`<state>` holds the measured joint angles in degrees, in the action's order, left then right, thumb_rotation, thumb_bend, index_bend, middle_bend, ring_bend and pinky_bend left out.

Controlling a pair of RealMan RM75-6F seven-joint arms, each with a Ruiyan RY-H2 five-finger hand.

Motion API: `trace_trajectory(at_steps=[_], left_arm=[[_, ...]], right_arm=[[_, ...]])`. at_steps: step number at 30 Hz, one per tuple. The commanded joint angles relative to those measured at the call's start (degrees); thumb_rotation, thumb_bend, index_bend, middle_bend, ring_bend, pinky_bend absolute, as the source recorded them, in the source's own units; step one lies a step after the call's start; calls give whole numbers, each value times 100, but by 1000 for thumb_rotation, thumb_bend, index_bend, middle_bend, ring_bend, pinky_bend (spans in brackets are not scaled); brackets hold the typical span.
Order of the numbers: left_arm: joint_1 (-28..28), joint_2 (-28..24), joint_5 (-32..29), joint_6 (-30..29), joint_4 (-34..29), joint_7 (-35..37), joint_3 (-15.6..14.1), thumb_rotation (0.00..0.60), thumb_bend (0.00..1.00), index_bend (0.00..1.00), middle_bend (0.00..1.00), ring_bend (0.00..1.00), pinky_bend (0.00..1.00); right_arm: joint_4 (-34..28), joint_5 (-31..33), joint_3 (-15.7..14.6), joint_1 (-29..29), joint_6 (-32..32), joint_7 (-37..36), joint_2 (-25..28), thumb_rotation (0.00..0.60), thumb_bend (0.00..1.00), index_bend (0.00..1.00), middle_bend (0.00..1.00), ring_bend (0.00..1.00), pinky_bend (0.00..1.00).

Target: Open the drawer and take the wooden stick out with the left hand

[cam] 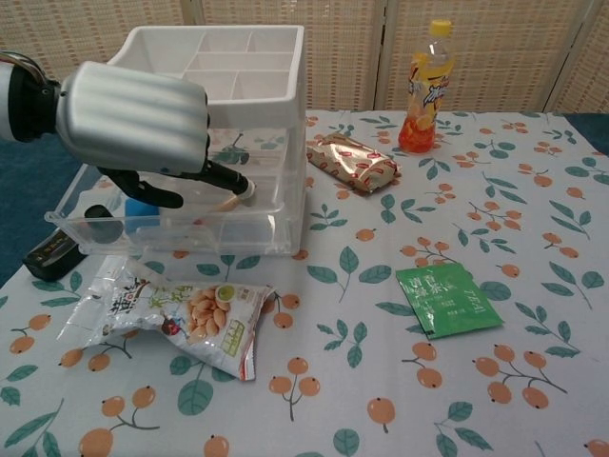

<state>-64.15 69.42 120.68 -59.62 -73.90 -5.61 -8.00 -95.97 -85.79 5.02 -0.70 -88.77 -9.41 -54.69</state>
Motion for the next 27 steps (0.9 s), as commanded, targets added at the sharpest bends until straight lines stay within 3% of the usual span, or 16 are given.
trace_trajectory(at_steps=[1,27], left_arm=[[0,8,-5,-14,6,-4,-6,600,342,277,857,995,1000],[81,163,-193,-134,173,186,-78,600,342,412,858,995,1000]], right_arm=[[-1,0,-2,-1,4,3,-3,600,115,0,131,84,132],[-40,21,-1,8,-1,62,-10,600,115,0,131,84,133]])
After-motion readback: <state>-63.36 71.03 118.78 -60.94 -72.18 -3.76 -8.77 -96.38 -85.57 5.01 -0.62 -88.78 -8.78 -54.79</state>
